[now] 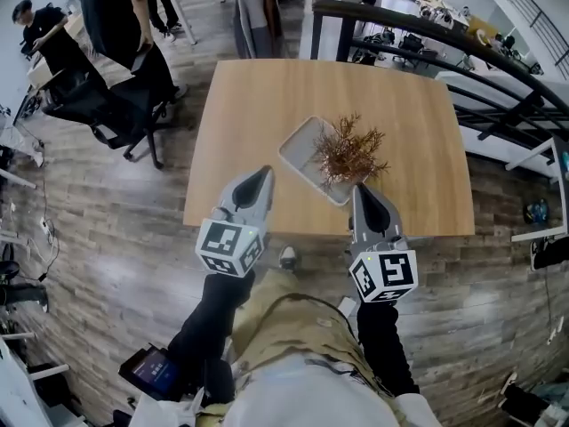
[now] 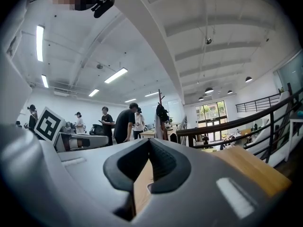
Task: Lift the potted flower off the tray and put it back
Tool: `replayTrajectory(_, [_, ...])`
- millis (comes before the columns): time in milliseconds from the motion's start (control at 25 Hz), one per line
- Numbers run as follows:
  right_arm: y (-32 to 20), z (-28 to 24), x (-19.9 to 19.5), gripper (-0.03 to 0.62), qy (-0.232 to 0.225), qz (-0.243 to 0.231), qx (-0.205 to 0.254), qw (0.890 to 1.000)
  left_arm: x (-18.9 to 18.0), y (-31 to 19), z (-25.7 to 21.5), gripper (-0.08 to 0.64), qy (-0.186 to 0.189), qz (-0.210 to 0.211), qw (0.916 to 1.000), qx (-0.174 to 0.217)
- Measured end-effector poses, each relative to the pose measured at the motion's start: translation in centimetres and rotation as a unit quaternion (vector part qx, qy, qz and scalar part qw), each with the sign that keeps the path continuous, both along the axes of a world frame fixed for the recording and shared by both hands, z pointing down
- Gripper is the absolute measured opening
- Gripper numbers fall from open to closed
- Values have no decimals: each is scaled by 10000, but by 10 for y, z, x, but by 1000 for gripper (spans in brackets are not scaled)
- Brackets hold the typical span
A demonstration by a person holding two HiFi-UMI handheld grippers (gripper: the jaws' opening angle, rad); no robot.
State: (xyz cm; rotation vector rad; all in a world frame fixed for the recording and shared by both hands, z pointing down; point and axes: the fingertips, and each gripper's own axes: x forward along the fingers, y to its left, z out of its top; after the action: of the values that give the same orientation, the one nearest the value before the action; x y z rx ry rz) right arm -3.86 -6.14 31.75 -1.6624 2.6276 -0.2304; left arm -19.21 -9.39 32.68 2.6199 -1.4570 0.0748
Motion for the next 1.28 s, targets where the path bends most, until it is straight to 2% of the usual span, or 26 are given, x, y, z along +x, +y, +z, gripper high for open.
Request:
replayTrajectory(320, [-53,1,-4,5,10,352,-9,9994,-18,-54,0,2,-34,203,9998,-28])
replayTrajectory(680, [-70,31,11,5,186,343,-324,9987,-10,-79,31,2,-86,41,9995,-307])
replayTrajectory(960, [-54,55,58,5,228,202,-383,9988,33,-66,56,2,-294,-228,9985,-395])
replayTrajectory(1280, [-55,79,64,5,292,154,-562,9979,28,-65,81,2,-436,-439,9963,-589])
